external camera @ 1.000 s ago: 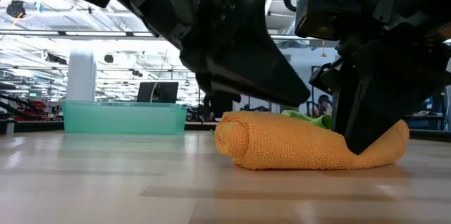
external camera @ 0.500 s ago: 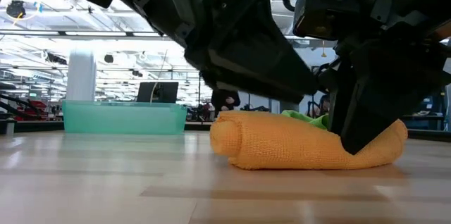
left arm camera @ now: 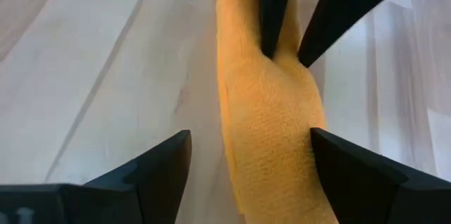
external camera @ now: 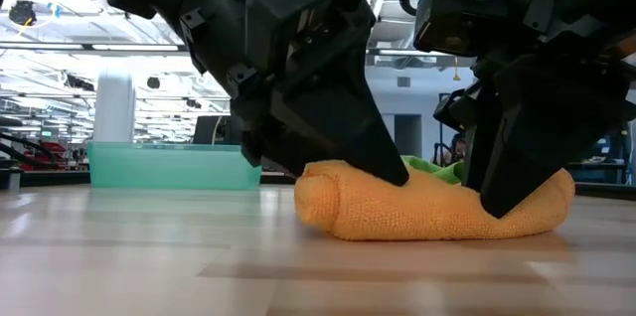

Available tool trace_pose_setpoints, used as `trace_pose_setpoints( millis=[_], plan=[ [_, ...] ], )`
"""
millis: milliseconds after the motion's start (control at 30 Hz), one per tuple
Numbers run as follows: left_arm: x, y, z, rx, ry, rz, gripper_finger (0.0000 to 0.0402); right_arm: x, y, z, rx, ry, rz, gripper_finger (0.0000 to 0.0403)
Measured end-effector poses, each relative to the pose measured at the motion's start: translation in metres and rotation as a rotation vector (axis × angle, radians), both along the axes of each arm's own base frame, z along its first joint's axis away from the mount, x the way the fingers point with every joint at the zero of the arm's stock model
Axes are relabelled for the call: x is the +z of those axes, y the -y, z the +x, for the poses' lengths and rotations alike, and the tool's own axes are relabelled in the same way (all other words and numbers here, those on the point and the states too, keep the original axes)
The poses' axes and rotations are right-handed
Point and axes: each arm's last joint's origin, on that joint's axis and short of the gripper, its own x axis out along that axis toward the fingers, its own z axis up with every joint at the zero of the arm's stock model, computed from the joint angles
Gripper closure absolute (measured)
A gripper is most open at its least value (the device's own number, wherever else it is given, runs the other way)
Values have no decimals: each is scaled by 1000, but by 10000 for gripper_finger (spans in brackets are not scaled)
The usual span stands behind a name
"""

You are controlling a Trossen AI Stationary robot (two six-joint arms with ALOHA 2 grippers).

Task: Roll microfiber towels into tight, uniform cylinder then place into a basket
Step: Put the yellow towel into the blue bin

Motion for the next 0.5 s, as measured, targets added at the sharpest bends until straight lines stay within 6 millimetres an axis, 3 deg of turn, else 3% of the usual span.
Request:
trace_pose_setpoints(
  millis=[167,500],
  plan=[
    [-2,2,-3,-7,-33,-15,125,0,0,0,0,2,1,285],
    [-24,5,2,-5,-37,-26,130,1,1,3,-5,16,13,285]
  ],
)
